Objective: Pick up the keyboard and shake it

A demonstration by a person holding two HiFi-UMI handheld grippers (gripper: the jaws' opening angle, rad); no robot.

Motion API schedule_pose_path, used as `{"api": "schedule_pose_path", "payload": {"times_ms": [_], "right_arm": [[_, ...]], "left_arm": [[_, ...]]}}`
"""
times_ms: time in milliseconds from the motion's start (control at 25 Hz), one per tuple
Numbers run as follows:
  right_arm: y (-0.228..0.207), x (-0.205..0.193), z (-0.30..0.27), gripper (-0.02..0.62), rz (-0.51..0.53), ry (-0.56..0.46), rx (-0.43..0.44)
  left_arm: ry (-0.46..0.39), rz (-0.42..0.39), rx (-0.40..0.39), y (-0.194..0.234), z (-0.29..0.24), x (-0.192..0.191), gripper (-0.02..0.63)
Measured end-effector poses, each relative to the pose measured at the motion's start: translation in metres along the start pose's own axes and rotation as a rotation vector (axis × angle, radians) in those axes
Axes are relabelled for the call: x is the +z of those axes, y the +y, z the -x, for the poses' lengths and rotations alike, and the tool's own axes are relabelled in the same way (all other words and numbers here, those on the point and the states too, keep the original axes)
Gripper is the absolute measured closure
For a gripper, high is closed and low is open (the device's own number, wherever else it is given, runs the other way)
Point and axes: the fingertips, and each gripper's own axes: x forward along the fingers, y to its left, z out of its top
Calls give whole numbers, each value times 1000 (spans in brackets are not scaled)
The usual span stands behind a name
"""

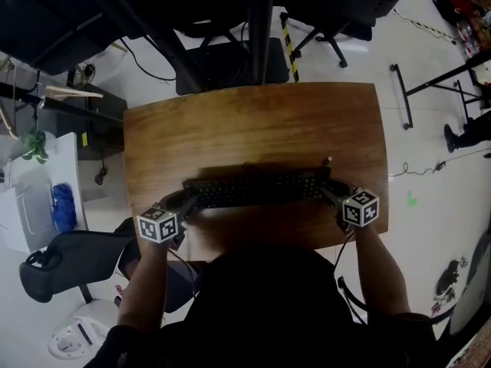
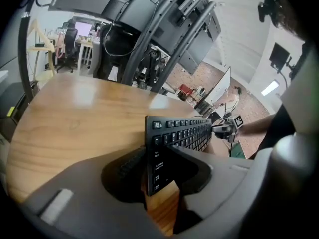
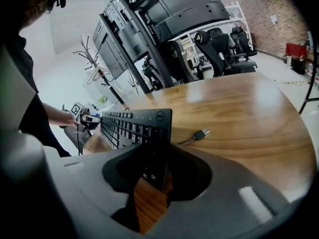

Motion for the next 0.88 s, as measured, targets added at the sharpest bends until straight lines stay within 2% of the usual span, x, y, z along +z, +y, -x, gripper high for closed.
{"api": "schedule_pose_path", "payload": {"times_ms": [200, 360, 680, 880], "right_arm": [[8, 27, 16, 468, 64, -88, -28], [18, 60, 34, 468, 134, -179, -55], [55, 159, 91, 469, 310, -437, -113], [89, 222, 141, 469, 453, -610, -158]], "left_arm": [[-91, -77, 15, -11, 17, 33, 483], [-187, -161, 22, -24, 37, 74, 483], [-450, -417, 69, -70, 112, 190, 482], [-624, -521, 83, -103, 161, 243, 479]]}}
